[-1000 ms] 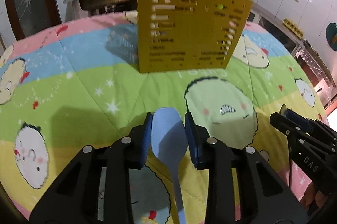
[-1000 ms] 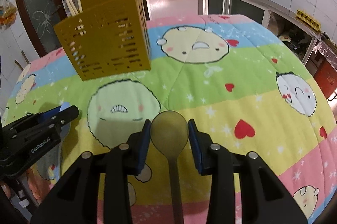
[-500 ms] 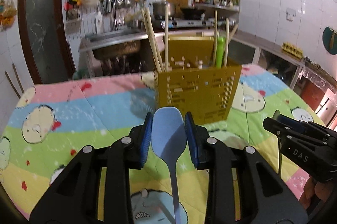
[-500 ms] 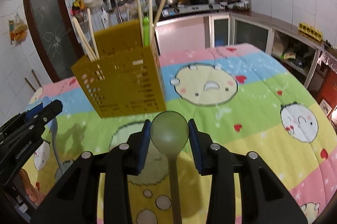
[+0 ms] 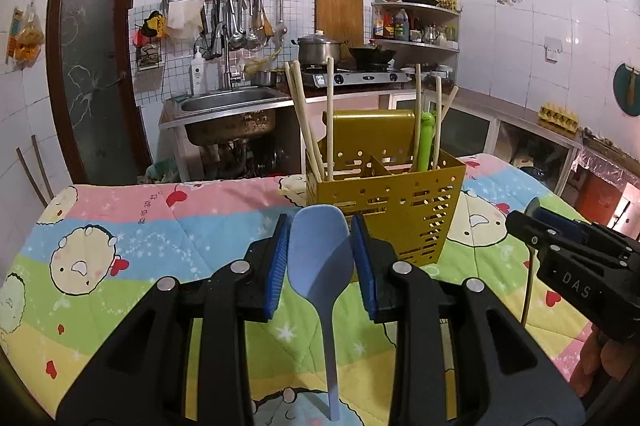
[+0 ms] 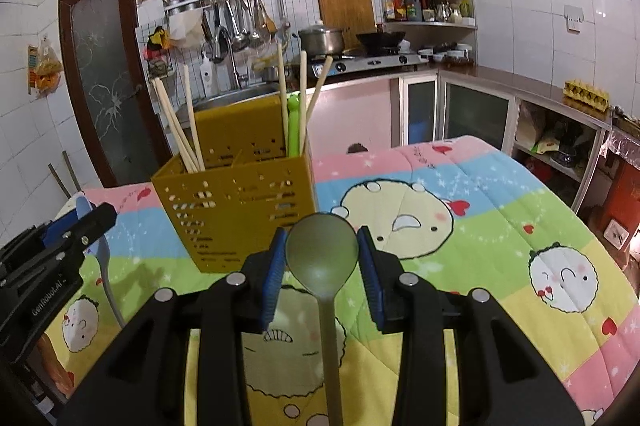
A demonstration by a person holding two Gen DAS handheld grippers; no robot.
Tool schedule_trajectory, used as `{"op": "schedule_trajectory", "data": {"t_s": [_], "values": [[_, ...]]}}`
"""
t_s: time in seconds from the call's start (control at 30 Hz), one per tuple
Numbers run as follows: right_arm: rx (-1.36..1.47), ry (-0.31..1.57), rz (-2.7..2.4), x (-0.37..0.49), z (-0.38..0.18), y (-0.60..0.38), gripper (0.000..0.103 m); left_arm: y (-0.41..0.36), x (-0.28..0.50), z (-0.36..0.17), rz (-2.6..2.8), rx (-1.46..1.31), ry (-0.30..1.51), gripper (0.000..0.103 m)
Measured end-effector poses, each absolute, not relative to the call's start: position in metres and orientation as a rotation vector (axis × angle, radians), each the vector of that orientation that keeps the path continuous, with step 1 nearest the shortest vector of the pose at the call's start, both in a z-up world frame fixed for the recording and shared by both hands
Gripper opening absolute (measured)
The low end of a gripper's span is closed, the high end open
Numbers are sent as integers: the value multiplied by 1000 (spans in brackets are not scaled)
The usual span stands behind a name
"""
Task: Organize utensils
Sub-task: 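Lift both spoons and carry them above the yellow caddy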
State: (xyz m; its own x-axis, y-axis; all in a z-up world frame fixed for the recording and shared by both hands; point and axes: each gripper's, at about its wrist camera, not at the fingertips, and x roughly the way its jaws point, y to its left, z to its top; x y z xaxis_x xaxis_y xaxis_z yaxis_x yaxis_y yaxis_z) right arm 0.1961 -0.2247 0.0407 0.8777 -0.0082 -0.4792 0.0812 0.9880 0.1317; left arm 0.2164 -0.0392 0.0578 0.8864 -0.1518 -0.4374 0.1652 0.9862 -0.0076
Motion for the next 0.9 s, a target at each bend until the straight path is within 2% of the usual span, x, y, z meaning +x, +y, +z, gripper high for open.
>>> {"op": "schedule_trajectory", "data": {"t_s": [0.9], "values": [[132,367,4,215,62,-216,36,-27,228,86,-178,-26,364,30]]}}
